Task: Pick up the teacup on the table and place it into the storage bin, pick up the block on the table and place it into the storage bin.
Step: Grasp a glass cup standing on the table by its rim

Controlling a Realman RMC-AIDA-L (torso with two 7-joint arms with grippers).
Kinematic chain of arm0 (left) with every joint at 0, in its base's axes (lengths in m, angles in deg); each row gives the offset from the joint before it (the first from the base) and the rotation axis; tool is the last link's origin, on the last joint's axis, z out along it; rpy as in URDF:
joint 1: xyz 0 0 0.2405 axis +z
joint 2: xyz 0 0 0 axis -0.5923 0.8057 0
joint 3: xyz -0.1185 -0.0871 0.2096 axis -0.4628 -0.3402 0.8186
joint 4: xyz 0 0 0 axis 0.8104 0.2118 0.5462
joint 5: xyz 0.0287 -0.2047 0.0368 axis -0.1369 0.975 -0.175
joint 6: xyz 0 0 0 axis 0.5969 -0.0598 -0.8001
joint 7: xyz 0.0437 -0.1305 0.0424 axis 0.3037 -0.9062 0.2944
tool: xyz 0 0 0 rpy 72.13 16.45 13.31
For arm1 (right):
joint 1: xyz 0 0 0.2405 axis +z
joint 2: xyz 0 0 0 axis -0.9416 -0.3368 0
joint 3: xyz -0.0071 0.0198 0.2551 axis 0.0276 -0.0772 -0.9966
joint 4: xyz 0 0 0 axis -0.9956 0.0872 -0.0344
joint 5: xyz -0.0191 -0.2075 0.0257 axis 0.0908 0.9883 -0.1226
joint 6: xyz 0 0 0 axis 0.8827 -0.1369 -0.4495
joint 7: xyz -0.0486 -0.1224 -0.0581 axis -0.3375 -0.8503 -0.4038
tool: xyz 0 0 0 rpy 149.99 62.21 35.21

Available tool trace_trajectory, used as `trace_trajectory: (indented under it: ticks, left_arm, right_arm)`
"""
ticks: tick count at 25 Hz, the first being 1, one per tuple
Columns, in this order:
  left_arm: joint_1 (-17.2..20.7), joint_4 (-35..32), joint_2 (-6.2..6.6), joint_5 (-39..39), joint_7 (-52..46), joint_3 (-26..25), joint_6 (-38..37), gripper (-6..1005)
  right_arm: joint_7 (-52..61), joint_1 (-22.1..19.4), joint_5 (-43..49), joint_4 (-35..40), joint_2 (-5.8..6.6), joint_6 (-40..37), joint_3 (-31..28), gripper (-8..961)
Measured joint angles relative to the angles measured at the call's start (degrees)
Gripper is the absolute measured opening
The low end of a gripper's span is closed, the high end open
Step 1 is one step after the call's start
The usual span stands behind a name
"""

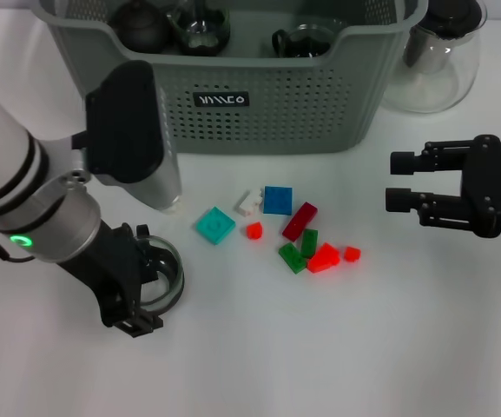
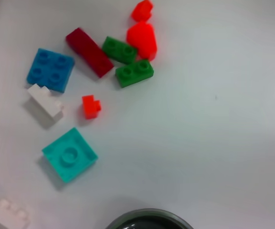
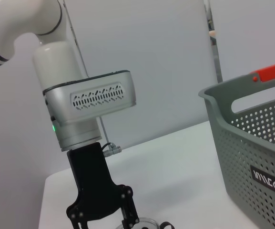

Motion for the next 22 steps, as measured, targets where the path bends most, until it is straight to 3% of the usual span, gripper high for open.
trace_trajectory:
  ticks: [10,22]
  left_arm:
    - [-0.5,2.5,0.0,-5.2,-4.2,3.6,7.0,561]
    - [-1.0,4.4,0.0,-5.4,-4.3,5.7,7.4,486]
  right_arm:
    - [-0.3,0.1,0.0,0.0,0.01,0.0,0.0,534]
    - [-0.2,0.3,0.0,-0.5,0.08,0.0,0.0,534]
